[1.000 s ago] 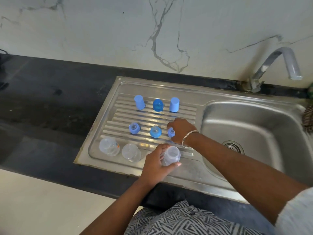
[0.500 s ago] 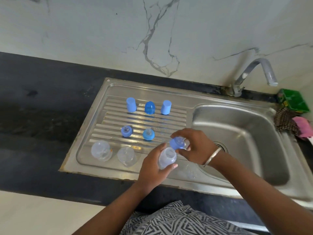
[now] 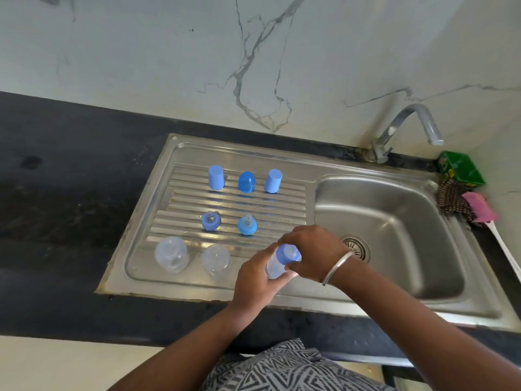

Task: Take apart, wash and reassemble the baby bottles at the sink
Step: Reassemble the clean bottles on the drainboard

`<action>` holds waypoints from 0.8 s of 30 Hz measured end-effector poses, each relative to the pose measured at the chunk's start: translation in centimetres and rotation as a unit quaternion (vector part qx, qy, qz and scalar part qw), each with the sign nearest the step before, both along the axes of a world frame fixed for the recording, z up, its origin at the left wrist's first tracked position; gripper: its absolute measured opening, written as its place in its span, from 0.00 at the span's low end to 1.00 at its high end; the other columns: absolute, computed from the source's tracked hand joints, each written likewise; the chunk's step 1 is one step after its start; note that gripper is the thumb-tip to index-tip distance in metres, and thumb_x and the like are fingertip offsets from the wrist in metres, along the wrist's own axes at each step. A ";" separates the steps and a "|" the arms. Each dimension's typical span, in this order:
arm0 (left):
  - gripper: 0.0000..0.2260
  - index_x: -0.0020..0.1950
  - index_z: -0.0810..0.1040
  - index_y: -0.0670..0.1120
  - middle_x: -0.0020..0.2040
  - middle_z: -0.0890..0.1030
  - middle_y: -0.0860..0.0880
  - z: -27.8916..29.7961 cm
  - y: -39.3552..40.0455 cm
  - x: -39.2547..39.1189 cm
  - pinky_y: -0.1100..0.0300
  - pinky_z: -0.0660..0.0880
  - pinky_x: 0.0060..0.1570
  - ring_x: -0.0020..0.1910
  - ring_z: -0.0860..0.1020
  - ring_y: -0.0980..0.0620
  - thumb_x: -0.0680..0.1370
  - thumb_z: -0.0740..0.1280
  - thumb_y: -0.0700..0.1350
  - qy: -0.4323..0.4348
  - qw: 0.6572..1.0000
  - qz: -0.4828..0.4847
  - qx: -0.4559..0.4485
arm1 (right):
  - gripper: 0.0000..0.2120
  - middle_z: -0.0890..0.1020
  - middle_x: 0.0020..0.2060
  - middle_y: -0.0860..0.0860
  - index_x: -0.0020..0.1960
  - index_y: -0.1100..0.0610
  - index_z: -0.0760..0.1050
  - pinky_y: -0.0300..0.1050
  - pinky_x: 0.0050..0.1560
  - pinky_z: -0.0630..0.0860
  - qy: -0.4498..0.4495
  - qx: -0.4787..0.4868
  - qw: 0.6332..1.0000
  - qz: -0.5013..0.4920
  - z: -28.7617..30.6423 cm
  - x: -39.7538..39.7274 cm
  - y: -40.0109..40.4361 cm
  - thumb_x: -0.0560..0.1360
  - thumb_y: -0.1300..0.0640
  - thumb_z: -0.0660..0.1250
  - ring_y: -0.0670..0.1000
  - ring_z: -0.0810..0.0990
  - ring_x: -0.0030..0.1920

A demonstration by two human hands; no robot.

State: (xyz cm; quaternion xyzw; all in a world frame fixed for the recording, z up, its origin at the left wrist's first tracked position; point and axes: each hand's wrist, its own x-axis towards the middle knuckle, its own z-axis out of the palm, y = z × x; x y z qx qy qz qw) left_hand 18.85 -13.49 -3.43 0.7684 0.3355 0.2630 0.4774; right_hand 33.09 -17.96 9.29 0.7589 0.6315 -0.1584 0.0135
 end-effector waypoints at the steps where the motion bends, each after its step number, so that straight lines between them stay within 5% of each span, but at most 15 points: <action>1: 0.27 0.66 0.78 0.56 0.52 0.84 0.60 0.0 0.1 0.0 0.63 0.77 0.52 0.52 0.81 0.62 0.69 0.72 0.62 -0.003 1.000 -0.004 0.003 | 0.13 0.81 0.45 0.46 0.53 0.45 0.78 0.45 0.47 0.77 -0.009 -0.005 1.000 -0.004 0.1 -0.1 0.2 0.68 0.49 0.69 0.51 0.79 0.48; 6: 0.24 0.65 0.78 0.56 0.53 0.84 0.60 -0.2 0.4 0.0 0.57 0.78 0.53 0.53 0.81 0.61 0.70 0.72 0.61 -0.020 1.000 -0.018 0.007 | 0.14 0.80 0.46 0.48 0.56 0.48 0.77 0.44 0.47 0.75 -0.023 -0.021 0.999 0.015 0.4 -0.5 0.2 0.71 0.49 0.69 0.51 0.78 0.49; 11: 0.25 0.62 0.78 0.60 0.52 0.84 0.61 0.1 0.3 0.0 0.64 0.77 0.51 0.51 0.81 0.61 0.70 0.70 0.69 -0.033 0.999 -0.018 0.028 | 0.20 0.80 0.54 0.46 0.59 0.48 0.79 0.43 0.49 0.75 0.037 -0.013 0.998 0.048 1.0 -0.1 -0.2 0.70 0.63 0.67 0.49 0.79 0.52; 18: 0.29 0.68 0.76 0.56 0.57 0.82 0.61 -0.2 0.3 -0.1 0.66 0.77 0.55 0.55 0.80 0.62 0.69 0.71 0.66 -0.028 0.999 -0.018 0.043 | 0.14 0.79 0.47 0.49 0.56 0.49 0.76 0.48 0.48 0.78 -0.019 -0.033 0.999 0.011 1.0 -0.4 -0.1 0.72 0.46 0.68 0.52 0.79 0.48; 24: 0.27 0.64 0.79 0.55 0.55 0.82 0.63 0.0 0.3 0.0 0.67 0.77 0.53 0.54 0.80 0.62 0.69 0.71 0.66 -0.020 0.999 -0.008 0.046 | 0.26 0.76 0.38 0.52 0.43 0.54 0.69 0.44 0.38 0.69 -0.092 -0.044 0.992 -0.078 0.5 -1.4 -0.1 0.74 0.30 0.57 0.54 0.77 0.40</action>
